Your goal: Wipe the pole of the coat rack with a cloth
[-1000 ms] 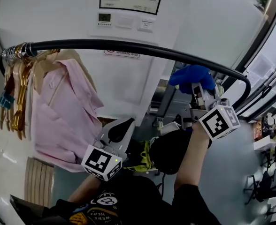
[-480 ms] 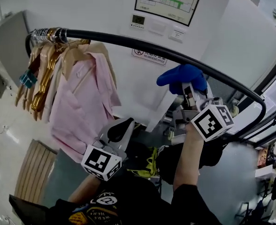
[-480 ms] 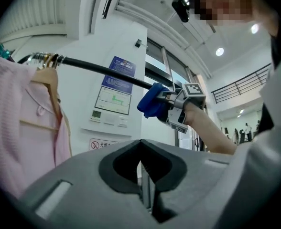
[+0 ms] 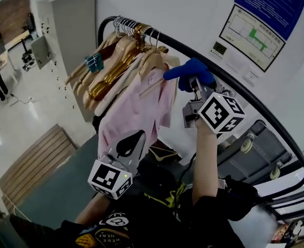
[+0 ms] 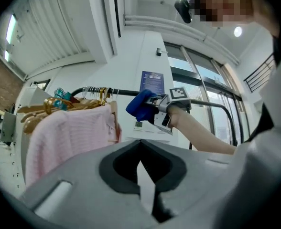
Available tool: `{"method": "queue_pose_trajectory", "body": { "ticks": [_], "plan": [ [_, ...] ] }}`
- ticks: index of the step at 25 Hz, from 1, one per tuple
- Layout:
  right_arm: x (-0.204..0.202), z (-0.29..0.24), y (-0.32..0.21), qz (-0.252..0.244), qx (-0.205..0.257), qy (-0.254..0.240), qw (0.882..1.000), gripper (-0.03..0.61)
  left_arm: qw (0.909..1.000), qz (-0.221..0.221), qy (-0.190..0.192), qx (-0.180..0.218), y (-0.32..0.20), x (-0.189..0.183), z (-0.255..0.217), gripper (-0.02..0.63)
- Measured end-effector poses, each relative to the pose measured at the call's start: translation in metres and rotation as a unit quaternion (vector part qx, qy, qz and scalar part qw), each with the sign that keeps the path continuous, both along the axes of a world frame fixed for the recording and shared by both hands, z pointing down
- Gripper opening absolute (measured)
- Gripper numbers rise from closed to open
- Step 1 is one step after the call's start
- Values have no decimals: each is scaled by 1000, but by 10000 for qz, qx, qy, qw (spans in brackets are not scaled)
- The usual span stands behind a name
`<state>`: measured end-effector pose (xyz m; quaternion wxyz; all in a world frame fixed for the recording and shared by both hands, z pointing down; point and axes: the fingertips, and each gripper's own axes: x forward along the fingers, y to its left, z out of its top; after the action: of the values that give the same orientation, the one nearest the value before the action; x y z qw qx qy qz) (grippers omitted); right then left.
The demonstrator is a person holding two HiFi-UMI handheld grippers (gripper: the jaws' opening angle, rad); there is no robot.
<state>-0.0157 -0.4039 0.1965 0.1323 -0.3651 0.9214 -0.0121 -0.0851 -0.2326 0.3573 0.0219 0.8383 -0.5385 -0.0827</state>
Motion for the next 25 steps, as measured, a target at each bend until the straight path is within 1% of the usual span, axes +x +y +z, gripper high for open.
{"method": "queue_pose_trajectory", "body": {
  "ticks": [2,5,8,13,17,21,25],
  "plan": [
    [-21,1,-7,-87,1,51,9999,71,9998,-186,14,12,3,-12,0,4],
    [-36,1,-12,-129,-2,73,9999,71,9993,-375,18,26,5,-24,-2,3],
    [-42,1,-15,-119,8,102,9999,69,9988,-494,35,26,7,-32,-3,4],
    [-42,2,-13,-164,-3,70,9998,69,9989,-469,1,10,6,-32,-2,3],
    [-32,23,9,-190,-15,170,9997,69,9994,-341,-16,-7,2,-28,-1,3],
    [-10,62,56,-152,-66,303,9994,69,9999,-100,-15,-50,-5,-16,3,3],
    [22,107,97,378,-7,698,9968,69,9996,181,-56,-194,-12,1,18,3]
  ]
}}
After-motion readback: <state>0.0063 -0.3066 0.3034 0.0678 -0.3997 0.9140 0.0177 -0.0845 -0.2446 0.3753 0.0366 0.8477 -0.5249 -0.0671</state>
